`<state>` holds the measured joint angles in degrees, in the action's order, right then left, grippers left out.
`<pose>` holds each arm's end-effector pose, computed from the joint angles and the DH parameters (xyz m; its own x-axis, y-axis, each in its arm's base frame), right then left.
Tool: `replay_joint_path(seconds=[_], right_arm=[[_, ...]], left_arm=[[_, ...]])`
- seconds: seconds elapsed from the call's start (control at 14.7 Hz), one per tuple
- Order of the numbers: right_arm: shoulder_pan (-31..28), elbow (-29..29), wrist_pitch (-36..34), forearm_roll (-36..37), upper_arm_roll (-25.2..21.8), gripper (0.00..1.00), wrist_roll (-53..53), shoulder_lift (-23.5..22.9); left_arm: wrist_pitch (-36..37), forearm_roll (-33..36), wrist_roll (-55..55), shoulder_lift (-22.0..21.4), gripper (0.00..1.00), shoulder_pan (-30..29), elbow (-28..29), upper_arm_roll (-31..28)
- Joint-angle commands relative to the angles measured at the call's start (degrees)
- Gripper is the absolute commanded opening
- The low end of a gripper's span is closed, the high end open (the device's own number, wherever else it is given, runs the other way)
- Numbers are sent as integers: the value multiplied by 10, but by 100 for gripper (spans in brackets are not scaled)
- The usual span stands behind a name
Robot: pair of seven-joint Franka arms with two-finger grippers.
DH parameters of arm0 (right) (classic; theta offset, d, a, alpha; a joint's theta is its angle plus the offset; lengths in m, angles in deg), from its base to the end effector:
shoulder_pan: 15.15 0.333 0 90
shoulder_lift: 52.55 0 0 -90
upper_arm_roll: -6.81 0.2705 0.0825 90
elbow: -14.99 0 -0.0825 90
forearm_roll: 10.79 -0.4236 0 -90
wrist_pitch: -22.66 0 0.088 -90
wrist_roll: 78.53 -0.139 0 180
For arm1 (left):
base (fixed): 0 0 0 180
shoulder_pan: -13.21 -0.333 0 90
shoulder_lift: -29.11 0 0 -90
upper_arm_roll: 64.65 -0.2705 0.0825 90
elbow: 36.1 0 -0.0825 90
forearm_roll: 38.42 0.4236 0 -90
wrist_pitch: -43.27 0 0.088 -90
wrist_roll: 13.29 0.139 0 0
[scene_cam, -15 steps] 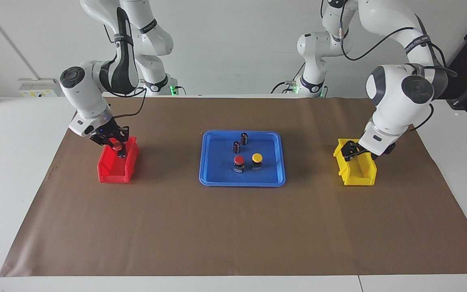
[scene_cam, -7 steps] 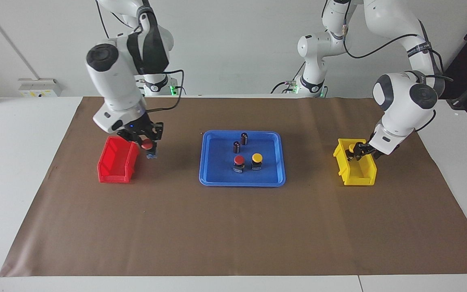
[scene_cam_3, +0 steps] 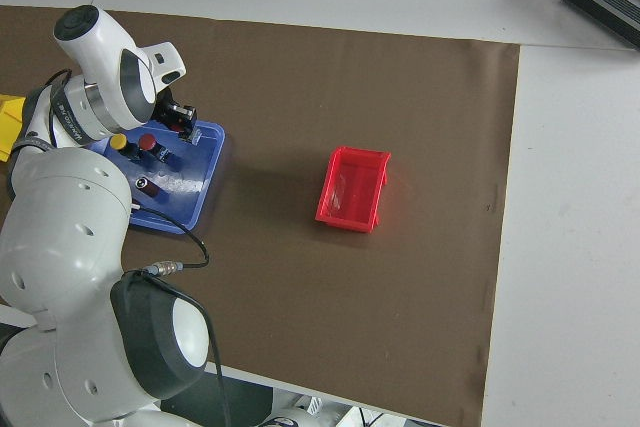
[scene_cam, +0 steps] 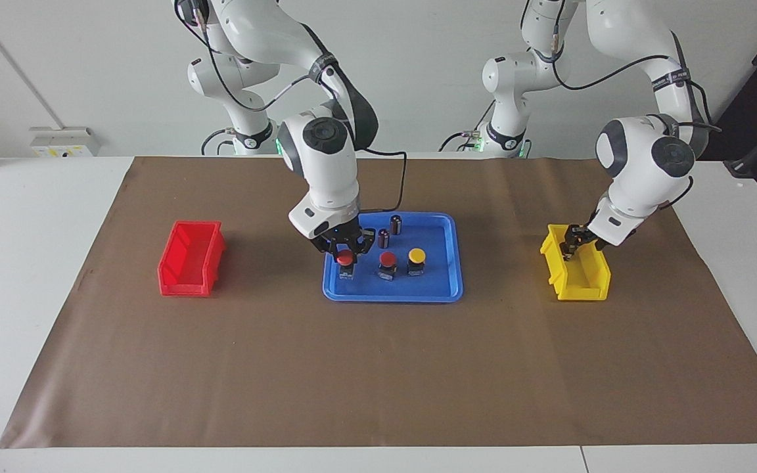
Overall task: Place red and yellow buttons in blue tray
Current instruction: 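Place the red button in the tray while the left gripper grasps a yellow button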
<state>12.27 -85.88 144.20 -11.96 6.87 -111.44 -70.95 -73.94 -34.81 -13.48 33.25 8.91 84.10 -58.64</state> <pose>0.5910 0.3091 0.2931 0.9942 -0.1054 0.0233 -0.1045 -0.9938 -0.0367 0.5682 -0.0120 0.2775 0.9907 -0.0557 -0.1241 -0.0617 -0.9971 -0.0449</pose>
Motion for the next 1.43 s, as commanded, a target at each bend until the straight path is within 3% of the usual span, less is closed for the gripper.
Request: replay_joint_path(seconds=[0.0,0.48,0.54,0.61,0.68,0.88,1.02,1.16,1.23,1.36], right_arm=[[5,-29,31,-2,-1,21,-4,6],[12,-57,39,-2,-1,35,-4,7],[10,-57,41,-2,-1,45,-4,7],[7,-54,43,-2,-1,81,-3,6],[4,-49,40,2,-2,100,-1,5],[-28,23,-19,6,-7,100,0,11],[-74,78,-110,6,-9,100,18,36],[-134,109,-195,4,-8,100,88,76],[-161,116,-227,2,-8,100,118,100],[-212,126,-284,-1,-9,100,163,141]], left_arm=[[-15,-14,13,-33,67,-6,44,4],[-43,-15,12,-46,64,-4,79,4],[-43,-18,8,-46,38,-4,79,4],[-45,-21,9,-46,2,-4,79,4],[-51,-21,9,-41,1,-5,77,4],[-80,-20,14,-20,1,-7,42,3],[-23,-11,11,14,1,2,-71,4],[88,24,1,57,1,32,-199,6],[117,30,-30,69,1,50,-235,6],[90,30,-162,68,1,109,-214,7]])
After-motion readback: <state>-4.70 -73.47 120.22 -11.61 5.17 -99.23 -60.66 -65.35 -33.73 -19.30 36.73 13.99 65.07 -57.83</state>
